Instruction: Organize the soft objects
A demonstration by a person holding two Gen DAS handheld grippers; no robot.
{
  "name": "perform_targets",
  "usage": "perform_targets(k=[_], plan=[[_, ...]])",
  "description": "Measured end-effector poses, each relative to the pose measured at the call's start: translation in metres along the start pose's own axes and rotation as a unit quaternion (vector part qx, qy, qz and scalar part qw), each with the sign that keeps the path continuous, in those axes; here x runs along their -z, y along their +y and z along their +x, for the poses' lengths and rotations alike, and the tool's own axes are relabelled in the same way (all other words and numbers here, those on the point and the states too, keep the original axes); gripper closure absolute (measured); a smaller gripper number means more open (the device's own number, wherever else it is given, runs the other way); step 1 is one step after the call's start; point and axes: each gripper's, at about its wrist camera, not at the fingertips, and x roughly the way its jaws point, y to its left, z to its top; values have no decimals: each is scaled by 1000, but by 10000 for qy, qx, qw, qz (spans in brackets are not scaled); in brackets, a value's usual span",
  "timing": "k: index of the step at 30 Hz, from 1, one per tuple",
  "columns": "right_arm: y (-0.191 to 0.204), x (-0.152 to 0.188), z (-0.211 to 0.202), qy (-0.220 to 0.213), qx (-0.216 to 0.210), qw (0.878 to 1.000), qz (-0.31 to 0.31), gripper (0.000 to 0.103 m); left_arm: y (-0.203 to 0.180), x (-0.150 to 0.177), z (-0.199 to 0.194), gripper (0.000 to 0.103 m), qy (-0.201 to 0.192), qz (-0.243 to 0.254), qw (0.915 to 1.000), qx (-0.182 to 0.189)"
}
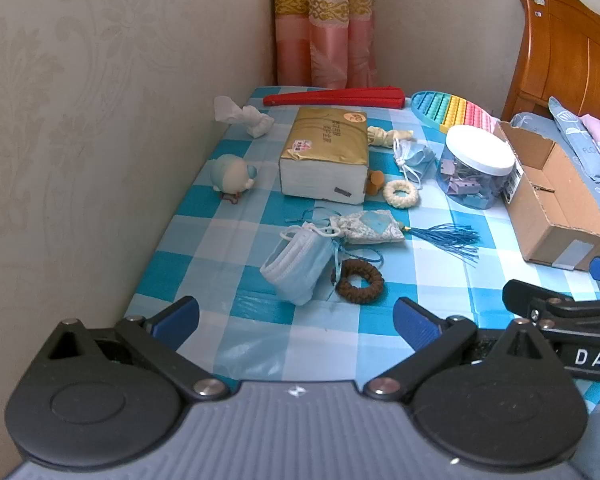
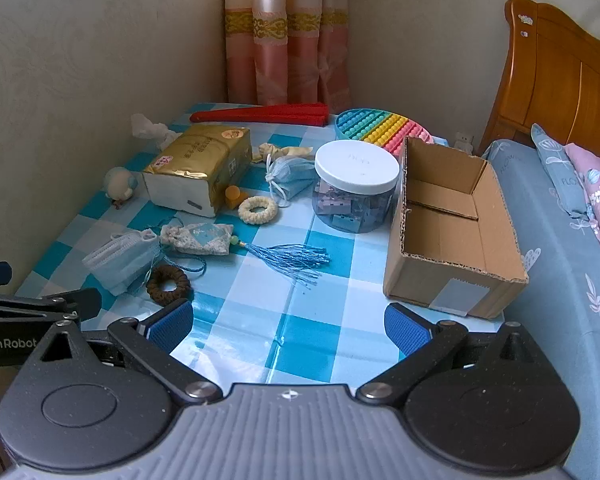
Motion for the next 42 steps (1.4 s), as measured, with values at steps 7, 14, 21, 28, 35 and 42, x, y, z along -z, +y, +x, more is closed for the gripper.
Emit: perform_targets(k=[7, 14, 21, 28, 35, 42], plan=[[0, -1, 1, -6, 3, 10000, 6, 0, -1, -1, 0, 1, -10, -5, 10000, 8], [0, -2, -3, -23, 3, 10000, -5, 0, -2, -1, -1, 1, -14, -16, 10000, 15], [0, -2, -3, -33, 3, 10000, -3, 0, -2, -2, -3, 1, -14, -24, 10000, 16], [0, -3, -3, -46, 1, 10000, -1, 0, -2, -2, -3, 1, -17, -29, 10000, 21], [-1, -3, -4, -55, 2, 10000, 0, 0, -2, -2, -3, 1, -17, -35, 10000, 26], [-1, -3, -4, -65, 1, 10000, 5, 0, -2, -2, -3, 1, -18, -40, 10000, 28]])
